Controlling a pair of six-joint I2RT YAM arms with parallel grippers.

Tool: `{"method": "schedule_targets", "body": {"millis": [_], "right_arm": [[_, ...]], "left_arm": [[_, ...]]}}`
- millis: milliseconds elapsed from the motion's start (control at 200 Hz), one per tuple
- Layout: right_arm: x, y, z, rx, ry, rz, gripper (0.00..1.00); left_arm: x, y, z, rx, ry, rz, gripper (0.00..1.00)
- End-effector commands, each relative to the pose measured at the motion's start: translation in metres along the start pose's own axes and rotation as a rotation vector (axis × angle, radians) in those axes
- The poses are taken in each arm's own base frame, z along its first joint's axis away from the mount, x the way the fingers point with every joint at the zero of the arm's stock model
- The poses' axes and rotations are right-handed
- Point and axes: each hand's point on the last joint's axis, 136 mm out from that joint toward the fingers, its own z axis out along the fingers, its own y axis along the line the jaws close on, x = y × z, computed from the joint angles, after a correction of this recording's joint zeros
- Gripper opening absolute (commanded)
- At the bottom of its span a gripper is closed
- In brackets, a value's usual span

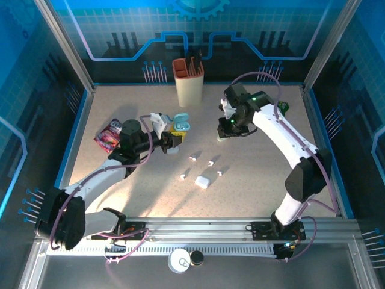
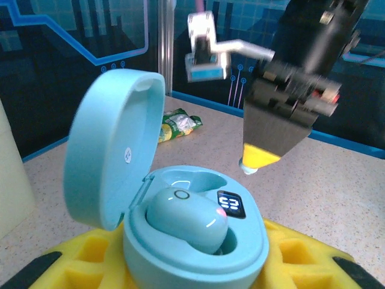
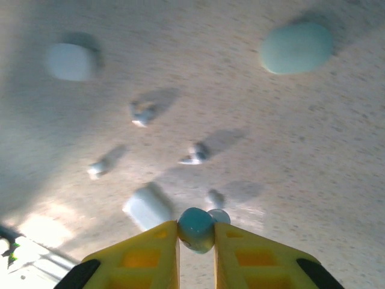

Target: Insert the wireless bluetooth earbuds into the charging case

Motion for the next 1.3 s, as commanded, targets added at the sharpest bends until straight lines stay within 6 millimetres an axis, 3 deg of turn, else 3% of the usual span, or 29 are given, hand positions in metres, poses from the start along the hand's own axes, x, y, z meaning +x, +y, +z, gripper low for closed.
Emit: {"method": "schedule_targets", "body": {"millis": [0, 260, 435, 780, 1296], "right_arm": [[0.003, 0.041, -0.04, -0.203, -0.039, -0.075, 0.19], [-0.009, 0.097, -0.093, -0.457, -0.154, -0.168, 0.19], [-0.013, 0.127, -0.108, -0.583, -0.188, -0.22, 0.19], [-0.019, 0.154, -0.105, -0.657, -0.166, -0.257, 0.19], [-0.021, 0.144, -0.076, -0.604, -0.107, -0.231, 0.19]], "left_arm": [[-0.026, -0.006, 0.003, 0.05, -0.066, 0.047, 0.36], [-0.026, -0.01, 0.008, 0.096, -0.058, 0.067, 0.36], [-0.029, -0.015, 0.009, 0.13, -0.061, 0.069, 0.36], [-0.034, -0.028, 0.005, 0.193, -0.069, 0.042, 0.36], [-0.042, -0.038, 0.0, 0.233, -0.089, 0.037, 0.36]]}}
